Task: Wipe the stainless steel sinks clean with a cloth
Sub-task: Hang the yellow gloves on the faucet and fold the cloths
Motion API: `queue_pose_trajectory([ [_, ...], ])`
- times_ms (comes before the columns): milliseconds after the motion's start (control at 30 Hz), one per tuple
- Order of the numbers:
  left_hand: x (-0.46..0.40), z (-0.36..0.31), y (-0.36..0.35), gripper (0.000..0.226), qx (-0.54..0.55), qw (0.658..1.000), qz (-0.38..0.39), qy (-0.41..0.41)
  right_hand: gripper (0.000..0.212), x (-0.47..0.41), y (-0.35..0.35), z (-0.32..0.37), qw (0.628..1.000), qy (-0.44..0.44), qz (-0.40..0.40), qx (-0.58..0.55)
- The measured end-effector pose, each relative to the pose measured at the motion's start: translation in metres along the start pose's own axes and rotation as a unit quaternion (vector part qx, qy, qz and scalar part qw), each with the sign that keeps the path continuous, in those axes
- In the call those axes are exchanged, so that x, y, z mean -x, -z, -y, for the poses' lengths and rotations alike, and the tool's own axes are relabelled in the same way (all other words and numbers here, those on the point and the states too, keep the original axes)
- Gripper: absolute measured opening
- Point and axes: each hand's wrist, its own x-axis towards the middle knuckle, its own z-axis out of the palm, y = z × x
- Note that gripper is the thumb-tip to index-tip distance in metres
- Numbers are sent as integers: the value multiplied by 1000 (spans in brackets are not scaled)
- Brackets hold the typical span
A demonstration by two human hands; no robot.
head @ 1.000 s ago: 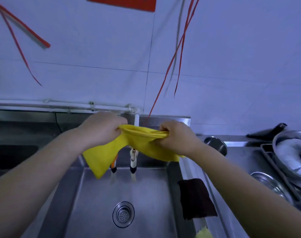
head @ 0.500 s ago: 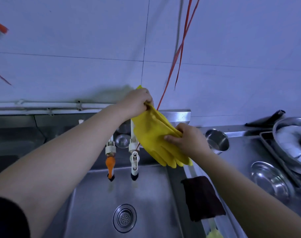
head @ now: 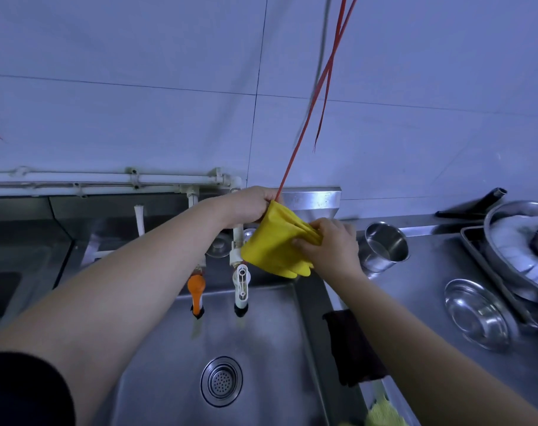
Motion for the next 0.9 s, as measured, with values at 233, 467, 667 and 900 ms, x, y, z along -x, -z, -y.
queue_pose_trajectory([
  [233,11,6,7,53,-50,990,-135,4,52,6,-13,-7,998,3,31,-48],
  [467,75,9,-32,31,-84,934,-336,-84,29,37,4,-47,997,22,17,-65],
  [667,128,20,-112,26,-198,887,-384,-165,20,96,34,-128,997,-20,35,-67],
  [900,131,46,-254,28,-227,955,-182,-58,19,157,55,-248,988,-91,112,-57],
])
